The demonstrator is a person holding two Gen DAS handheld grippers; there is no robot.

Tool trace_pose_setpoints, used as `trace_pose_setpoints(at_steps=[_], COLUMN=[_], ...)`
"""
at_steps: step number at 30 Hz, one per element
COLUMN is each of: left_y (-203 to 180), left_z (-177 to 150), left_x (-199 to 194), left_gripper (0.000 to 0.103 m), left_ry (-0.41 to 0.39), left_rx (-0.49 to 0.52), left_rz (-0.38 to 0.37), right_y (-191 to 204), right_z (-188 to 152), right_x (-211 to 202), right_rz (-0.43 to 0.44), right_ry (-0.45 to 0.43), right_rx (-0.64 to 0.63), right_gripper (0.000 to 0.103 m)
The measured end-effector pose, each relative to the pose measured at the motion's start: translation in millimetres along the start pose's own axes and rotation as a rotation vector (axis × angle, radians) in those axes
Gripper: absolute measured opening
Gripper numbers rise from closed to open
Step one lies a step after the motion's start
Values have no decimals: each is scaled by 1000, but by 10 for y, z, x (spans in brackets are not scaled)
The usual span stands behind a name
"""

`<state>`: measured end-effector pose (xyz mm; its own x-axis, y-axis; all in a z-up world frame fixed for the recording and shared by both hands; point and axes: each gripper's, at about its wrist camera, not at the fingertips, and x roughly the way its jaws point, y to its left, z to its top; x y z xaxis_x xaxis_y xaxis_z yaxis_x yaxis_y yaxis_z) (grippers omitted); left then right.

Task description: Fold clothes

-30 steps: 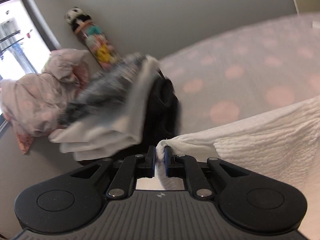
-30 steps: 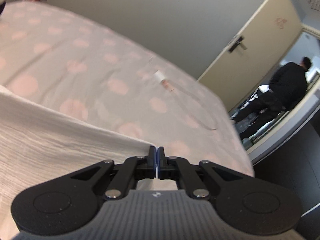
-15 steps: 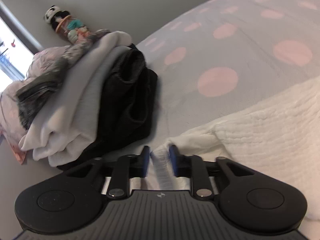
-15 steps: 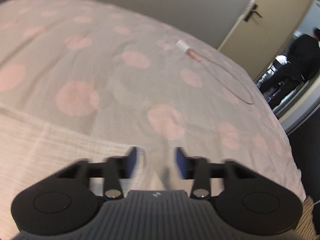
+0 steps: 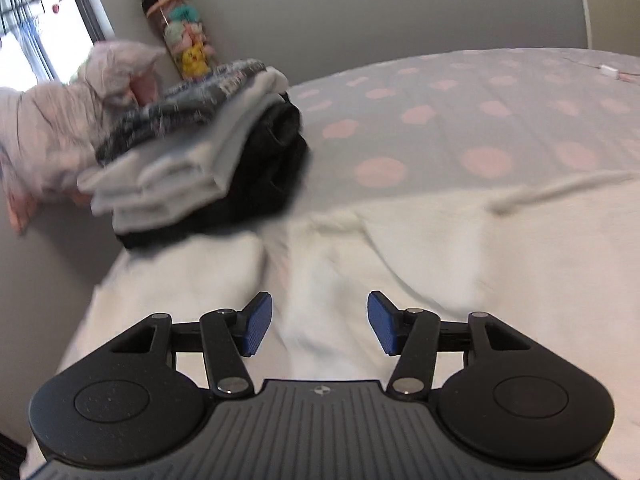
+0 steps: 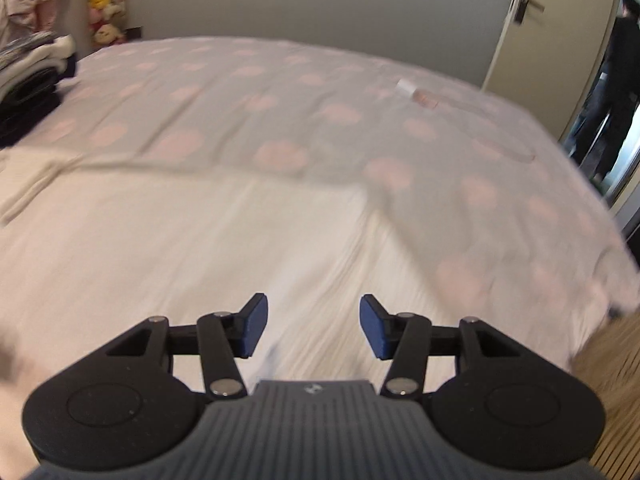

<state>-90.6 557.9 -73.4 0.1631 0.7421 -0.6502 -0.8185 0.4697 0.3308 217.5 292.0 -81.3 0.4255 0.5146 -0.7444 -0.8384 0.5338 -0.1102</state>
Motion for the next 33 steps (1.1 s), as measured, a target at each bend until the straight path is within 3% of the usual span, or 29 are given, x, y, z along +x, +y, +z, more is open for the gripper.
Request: trace_pose_setpoints(at_steps=[3, 7, 9, 11, 15, 20, 23, 30, 33], left_y=[-123, -250, -295, -365, -396, -366, -327, -158, -139], left_z=[-206, -423, -568, -675, -680, -582, -575, -597, -601], left_x=[-222, -480, -573, -526, -336, -109, 11, 186, 218], left_gripper=[63, 63, 63, 62, 60, 60, 60, 60, 60], left_ry=[32, 51, 46, 80, 97, 98, 102, 153, 159], left_rx=[-36, -118, -159, -142, -84, -44, -33, -122, -126], left_rz=[-33, -30, -67, -82, -89, -138, -113, -150, -144], right_y=[150, 218, 213, 177, 122, 11, -106, -274, -317], right_z=[-291, -500, -554, -537, -462, -247, -101, 69, 99], right_x=[-86, 33, 102, 127, 95, -107, -201, -132, -122], right_rz=[7, -42, -69, -77, -98, -81, -39, 116, 18], right_ry=[10, 30, 40, 54, 67, 62, 68, 188, 186], right_rx=[-26, -30, -16, 5, 39, 88, 126, 169, 128], right_gripper=[56, 56, 54, 30, 15, 14, 14, 10, 8])
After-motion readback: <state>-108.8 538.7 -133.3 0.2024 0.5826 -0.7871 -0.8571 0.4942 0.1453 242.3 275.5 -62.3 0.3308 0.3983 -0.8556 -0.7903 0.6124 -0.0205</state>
